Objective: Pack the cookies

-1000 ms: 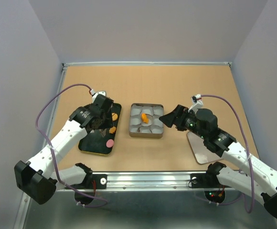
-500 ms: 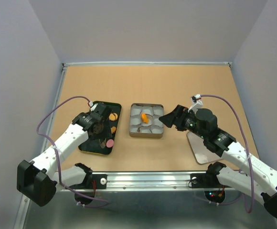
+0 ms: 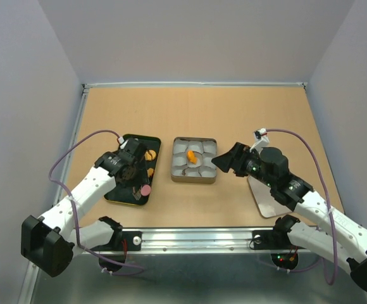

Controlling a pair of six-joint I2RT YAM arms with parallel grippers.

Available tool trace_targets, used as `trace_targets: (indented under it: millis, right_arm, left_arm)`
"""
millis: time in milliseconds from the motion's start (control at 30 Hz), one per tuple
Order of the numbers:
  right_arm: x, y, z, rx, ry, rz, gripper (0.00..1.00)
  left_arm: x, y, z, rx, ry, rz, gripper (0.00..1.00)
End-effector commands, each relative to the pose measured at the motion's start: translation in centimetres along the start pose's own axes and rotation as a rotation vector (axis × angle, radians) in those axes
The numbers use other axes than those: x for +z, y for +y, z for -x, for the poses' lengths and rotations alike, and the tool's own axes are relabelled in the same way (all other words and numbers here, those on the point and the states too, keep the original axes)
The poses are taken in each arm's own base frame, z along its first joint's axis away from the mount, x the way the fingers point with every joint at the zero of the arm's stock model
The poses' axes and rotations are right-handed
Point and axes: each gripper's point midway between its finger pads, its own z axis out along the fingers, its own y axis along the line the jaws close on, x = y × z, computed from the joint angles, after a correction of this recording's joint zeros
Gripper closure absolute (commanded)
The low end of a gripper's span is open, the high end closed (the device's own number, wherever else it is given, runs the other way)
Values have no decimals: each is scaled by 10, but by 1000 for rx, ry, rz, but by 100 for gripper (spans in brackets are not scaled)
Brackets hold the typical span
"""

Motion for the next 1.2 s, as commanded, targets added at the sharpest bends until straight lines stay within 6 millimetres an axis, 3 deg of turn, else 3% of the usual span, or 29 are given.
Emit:
trace_targets:
  millis: [0,233,400,600,1167]
  right_arm:
    - [-1,-3,1,8,-18,6,3]
    - [-6,3,4,13,-29,31,3]
    - [-12,5,5,23,-46,47,3]
    - [-18,7,8,30,-63,58,4]
    - [-18,8,8,4,-57,59,3]
  left_arm:
    - [-8,9,-23,24,55,-22,44]
    - [-9,15,-31,95,98,55,51]
    - [-5,12,-44,191,162,107,48]
    - [-5,14,-41,211,160,174,39]
    - [12,19,-44,270,210,331,40]
